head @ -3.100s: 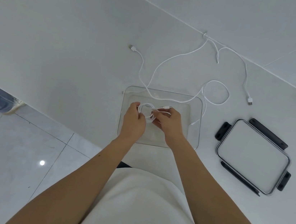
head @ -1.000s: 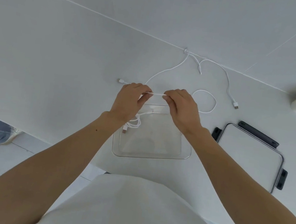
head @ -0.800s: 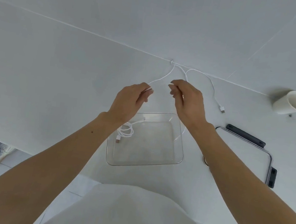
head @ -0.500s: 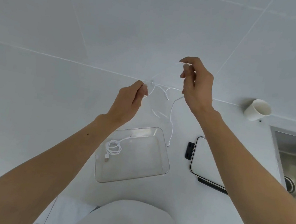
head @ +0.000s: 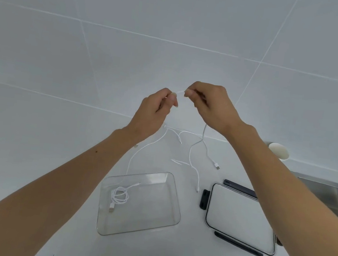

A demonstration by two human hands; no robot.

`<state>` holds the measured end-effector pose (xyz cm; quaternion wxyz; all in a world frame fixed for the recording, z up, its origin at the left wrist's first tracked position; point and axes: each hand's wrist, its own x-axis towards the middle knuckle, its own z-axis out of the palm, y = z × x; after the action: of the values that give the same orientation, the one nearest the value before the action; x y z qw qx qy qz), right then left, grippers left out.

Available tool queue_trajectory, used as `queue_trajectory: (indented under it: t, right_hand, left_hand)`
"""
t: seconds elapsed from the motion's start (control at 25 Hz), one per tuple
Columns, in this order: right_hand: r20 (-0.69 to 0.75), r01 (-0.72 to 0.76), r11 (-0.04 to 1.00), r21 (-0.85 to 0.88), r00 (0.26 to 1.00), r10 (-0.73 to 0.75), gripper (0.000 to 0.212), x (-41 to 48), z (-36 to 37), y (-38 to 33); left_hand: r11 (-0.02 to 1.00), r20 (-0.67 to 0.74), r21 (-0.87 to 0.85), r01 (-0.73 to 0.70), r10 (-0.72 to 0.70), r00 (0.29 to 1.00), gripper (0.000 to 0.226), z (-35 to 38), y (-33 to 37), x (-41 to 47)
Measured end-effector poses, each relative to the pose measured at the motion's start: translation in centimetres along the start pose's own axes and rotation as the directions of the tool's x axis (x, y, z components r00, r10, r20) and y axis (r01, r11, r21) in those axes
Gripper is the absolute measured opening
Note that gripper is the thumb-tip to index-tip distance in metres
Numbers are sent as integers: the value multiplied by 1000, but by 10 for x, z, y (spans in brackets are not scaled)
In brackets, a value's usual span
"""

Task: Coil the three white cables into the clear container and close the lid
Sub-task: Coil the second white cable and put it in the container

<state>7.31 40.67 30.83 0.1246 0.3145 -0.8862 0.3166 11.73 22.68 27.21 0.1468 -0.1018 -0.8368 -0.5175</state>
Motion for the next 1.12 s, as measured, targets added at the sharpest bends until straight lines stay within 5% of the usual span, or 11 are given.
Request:
queue_trajectory:
  t: [0.32, 0.52, 0.88, 1.12]
  right_hand:
    - [-387, -111, 986, 120, 910, 150, 30, 42, -43, -29]
    - [-459, -211, 974, 85, 859, 226, 33, 71, -43, -41]
    - [-300, -318, 947, -46, 909, 290, 31, 90, -27, -60]
    - [-104, -105, 965, -240, 991, 82, 30, 74, -14, -88]
  left_hand:
    - [983, 262, -179, 51, -3, 965, 38, -44, 42, 16]
    - [945, 415, -314, 92, 50, 909, 36, -77, 74, 28]
    - [826, 392, -556, 87, 169, 904, 37, -119, 106, 49]
    - [677, 252, -735, 43, 213, 944, 53, -139, 117, 72]
